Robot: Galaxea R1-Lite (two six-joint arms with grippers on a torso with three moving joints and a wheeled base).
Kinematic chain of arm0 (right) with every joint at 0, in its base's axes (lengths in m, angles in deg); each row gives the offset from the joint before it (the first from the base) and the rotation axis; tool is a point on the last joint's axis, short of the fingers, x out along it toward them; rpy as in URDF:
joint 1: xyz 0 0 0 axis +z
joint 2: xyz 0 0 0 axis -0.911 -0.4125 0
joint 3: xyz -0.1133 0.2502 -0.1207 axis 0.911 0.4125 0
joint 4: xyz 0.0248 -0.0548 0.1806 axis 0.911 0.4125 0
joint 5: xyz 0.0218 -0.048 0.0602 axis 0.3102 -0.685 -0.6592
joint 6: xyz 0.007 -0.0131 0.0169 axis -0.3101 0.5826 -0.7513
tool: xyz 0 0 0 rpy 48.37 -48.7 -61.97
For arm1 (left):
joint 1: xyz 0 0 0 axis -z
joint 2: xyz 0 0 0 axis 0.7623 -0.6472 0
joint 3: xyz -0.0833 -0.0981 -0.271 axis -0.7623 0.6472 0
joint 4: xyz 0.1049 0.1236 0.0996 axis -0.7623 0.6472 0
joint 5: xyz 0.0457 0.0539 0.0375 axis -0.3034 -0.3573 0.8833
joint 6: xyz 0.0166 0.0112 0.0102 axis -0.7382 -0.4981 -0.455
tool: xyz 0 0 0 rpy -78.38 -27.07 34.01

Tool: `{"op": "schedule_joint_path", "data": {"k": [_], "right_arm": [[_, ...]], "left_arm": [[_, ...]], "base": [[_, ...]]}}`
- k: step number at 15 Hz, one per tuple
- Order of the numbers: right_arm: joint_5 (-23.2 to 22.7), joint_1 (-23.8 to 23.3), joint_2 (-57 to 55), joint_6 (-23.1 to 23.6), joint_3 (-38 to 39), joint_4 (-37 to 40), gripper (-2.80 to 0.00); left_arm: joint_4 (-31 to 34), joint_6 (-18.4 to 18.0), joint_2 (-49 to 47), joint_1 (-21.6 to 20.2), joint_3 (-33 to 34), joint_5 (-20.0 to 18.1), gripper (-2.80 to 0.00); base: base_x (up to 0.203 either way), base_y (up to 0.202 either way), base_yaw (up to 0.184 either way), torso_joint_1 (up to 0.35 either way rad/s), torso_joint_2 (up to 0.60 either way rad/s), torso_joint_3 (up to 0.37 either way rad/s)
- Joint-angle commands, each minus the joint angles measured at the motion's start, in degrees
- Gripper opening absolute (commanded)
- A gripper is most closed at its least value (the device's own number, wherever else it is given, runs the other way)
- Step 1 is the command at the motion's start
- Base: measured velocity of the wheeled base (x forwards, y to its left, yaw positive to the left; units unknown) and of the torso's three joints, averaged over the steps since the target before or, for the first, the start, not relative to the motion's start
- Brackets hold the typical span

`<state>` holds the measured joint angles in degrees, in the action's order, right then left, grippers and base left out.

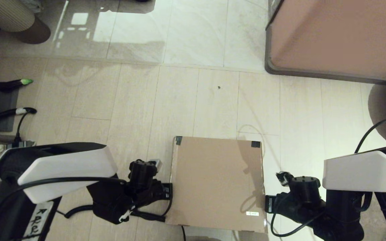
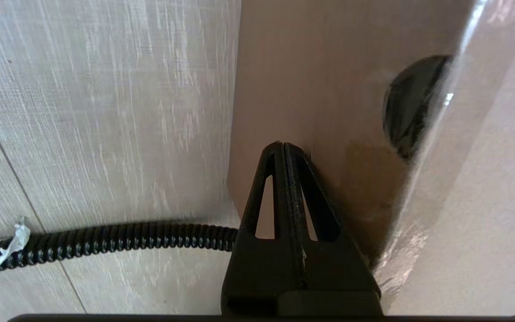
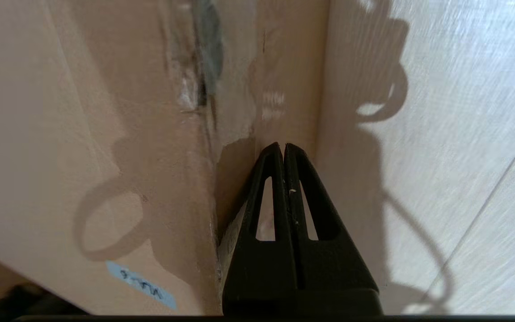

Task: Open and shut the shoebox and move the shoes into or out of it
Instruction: Open the shoe box

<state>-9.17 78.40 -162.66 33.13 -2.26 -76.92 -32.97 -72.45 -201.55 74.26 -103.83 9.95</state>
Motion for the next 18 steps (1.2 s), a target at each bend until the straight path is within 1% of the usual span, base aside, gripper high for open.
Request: {"op": "schedule_joint_path", "data": {"k": [1, 3, 5, 6, 10, 12, 14, 18], "right_arm": [[-2.0, 0.1, 2.8, -3.8, 2.7, -0.4, -2.80], [-4.2, 0.0, 4.8, -7.8, 5.6, -0.5, -2.80], [-5.4, 0.0, 6.4, -12.8, 7.0, -0.5, -2.80], [-6.1, 0.0, 7.0, -14.5, 7.8, -0.5, -2.80], [-6.3, -0.5, 7.2, -15.1, 10.9, -0.8, -2.80], [-6.6, -0.5, 6.9, -15.3, 12.6, -3.2, -2.80], [-6.7, -0.5, 6.7, -16.6, 14.4, -6.6, -2.80], [-7.5, -0.5, 6.8, -17.1, 18.0, -10.0, -2.80]], "left_arm": [[-0.1, 0.2, 1.7, 0.4, 0.8, -0.1, -2.80], [0.5, 0.3, 3.5, 0.5, 2.3, -0.1, -2.80], [0.6, 0.3, 5.2, 0.5, 3.5, -0.2, -2.80], [0.8, 0.3, 6.0, 0.5, 4.0, -0.1, -2.80], [0.8, 0.3, 10.0, 0.4, 6.6, -0.1, -2.80], [0.8, 0.3, 12.0, 0.4, 7.5, 0.0, -2.80], [0.8, 0.3, 14.2, 0.3, 8.3, 0.2, -2.80], [0.6, 0.7, 16.6, 0.3, 11.1, 0.2, -2.80]], "base": [[0.000, 0.000, 0.000, 0.000, 0.00, 0.000], [0.000, 0.000, 0.000, 0.000, 0.00, 0.000], [0.000, 0.000, 0.000, 0.000, 0.00, 0.000], [0.000, 0.000, 0.000, 0.000, 0.00, 0.000], [0.000, 0.000, 0.000, 0.000, 0.00, 0.000], [0.000, 0.000, 0.000, 0.000, 0.00, 0.000], [0.000, 0.000, 0.000, 0.000, 0.00, 0.000], [0.000, 0.000, 0.000, 0.000, 0.00, 0.000]]}}
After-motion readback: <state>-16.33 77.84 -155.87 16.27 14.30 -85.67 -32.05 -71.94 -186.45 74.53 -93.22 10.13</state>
